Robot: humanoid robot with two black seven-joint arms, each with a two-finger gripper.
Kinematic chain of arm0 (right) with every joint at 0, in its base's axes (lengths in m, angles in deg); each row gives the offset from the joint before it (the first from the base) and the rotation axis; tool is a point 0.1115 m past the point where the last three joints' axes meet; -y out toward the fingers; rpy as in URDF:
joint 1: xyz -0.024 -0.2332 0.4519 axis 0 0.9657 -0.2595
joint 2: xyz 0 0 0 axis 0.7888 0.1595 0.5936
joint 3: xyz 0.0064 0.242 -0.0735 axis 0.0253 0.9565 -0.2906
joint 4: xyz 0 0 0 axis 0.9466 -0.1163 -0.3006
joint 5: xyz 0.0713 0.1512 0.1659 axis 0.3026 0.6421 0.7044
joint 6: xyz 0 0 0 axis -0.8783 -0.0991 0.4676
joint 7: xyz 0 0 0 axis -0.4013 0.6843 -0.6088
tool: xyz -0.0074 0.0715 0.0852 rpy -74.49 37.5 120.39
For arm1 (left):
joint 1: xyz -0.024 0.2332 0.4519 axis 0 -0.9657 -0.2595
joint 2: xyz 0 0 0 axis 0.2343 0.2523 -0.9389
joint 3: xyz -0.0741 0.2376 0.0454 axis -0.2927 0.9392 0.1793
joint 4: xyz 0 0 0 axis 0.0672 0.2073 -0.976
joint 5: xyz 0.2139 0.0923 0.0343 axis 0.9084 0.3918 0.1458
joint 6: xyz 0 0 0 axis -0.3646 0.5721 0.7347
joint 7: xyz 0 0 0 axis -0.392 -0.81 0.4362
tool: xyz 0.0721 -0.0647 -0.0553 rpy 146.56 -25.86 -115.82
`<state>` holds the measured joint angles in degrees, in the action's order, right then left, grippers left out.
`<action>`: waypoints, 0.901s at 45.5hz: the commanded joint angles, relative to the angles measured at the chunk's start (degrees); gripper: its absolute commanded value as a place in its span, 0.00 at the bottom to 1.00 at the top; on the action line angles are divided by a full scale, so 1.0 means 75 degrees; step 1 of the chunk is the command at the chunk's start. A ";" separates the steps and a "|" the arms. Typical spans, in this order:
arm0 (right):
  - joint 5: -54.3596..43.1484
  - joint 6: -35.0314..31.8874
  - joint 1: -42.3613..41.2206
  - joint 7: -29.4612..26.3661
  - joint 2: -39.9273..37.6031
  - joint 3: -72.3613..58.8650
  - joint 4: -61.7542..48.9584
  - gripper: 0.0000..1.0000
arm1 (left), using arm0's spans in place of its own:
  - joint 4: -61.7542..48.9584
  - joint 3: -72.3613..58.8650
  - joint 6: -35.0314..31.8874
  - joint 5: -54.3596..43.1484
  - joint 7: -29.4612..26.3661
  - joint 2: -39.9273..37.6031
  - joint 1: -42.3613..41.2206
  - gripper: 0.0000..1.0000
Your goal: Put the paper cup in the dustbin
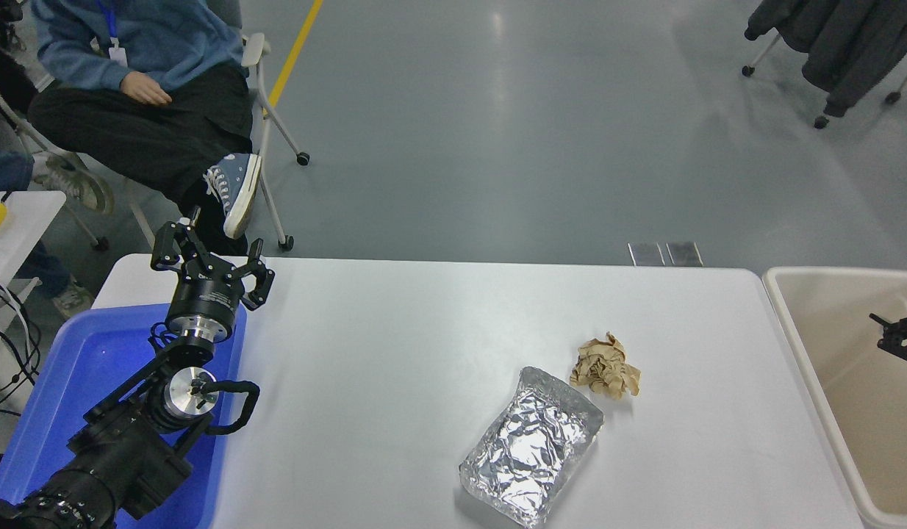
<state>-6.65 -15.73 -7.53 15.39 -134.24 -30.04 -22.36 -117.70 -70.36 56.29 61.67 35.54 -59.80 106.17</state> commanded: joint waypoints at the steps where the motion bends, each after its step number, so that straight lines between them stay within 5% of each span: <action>1: -0.1969 0.0919 -0.0162 0.0075 0.0154 0.0777 0.2319 0.99 | 0.0000 0.0000 0.0001 -0.0001 -0.0006 -0.0003 -0.0002 1.00; 13: -0.3342 0.1670 -0.0045 0.0438 0.0916 0.0754 0.3210 0.99 | 0.0000 0.0000 0.0001 -0.0001 0.0006 0.0009 -0.0002 1.00; 41: -0.3201 0.2983 0.1220 0.0520 0.3634 0.2792 0.3164 0.99 | 0.0000 0.0000 0.0001 -0.0001 0.0006 0.0009 -0.0002 1.00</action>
<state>-30.41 3.75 -2.06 19.16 -115.50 -15.97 3.20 -117.78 -70.36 56.30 61.66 35.53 -59.74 106.14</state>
